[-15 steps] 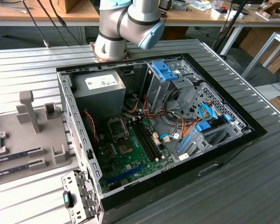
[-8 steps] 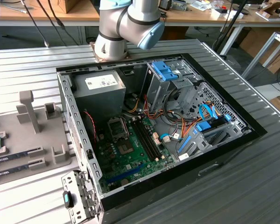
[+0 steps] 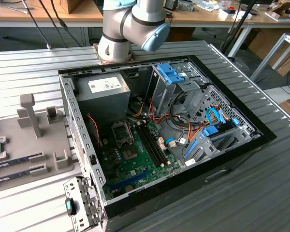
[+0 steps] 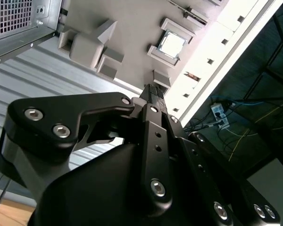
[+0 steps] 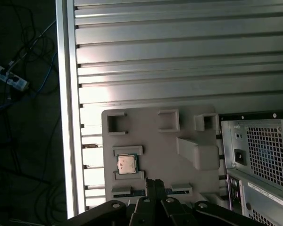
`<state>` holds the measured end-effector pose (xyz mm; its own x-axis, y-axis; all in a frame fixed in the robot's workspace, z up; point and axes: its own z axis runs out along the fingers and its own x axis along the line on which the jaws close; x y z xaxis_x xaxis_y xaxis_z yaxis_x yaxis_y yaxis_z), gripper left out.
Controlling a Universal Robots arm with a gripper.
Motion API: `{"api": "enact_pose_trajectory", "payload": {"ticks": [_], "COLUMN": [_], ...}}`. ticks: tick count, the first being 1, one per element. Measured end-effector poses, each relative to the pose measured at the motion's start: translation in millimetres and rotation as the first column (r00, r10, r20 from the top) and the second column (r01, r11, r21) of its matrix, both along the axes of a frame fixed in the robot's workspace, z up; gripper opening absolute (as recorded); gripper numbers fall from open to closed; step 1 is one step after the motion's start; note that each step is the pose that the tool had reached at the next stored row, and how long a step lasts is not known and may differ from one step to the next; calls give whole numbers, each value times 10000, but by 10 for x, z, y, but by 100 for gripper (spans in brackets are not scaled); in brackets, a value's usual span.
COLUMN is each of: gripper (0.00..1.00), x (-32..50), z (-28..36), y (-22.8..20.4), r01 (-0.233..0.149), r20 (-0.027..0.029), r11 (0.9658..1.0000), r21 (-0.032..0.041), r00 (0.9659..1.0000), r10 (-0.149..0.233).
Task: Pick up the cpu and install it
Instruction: 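Reach for the cpu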
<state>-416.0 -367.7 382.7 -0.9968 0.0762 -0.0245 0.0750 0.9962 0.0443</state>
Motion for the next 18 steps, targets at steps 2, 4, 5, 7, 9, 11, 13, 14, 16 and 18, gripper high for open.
{"api": "enact_pose_trajectory", "payload": {"ticks": [2, 4, 5, 7, 9, 11, 13, 14, 16, 18], "gripper": [11, 11, 11, 11, 11, 11, 11, 11, 11, 11], "x": [0, 0, 0, 0, 0, 0, 0, 0, 0, 0], "z": [-1, -3, -5, -11, -16, -20, -23, -25, -28, -31], "y": [1, 1, 1, 1, 1, 1, 1, 1, 1, 1], "r01": [0, 0, 1, 1, 1, 1, 1, 1, 0, 1], "r20": [-1, 0, -1, 0, 0, -1, 0, -1, 0, 0], "r11": [10000, 10000, 10000, 10000, 10000, 10000, 10000, 10000, 10000, 10000], "r21": [0, -1, -1, 0, 0, -1, -1, 0, -1, 0], "r00": [10000, 10000, 10000, 10000, 10000, 10000, 10000, 10000, 10000, 10000], "r10": [0, 0, -1, -1, -1, -1, -1, -1, 0, -1]}}
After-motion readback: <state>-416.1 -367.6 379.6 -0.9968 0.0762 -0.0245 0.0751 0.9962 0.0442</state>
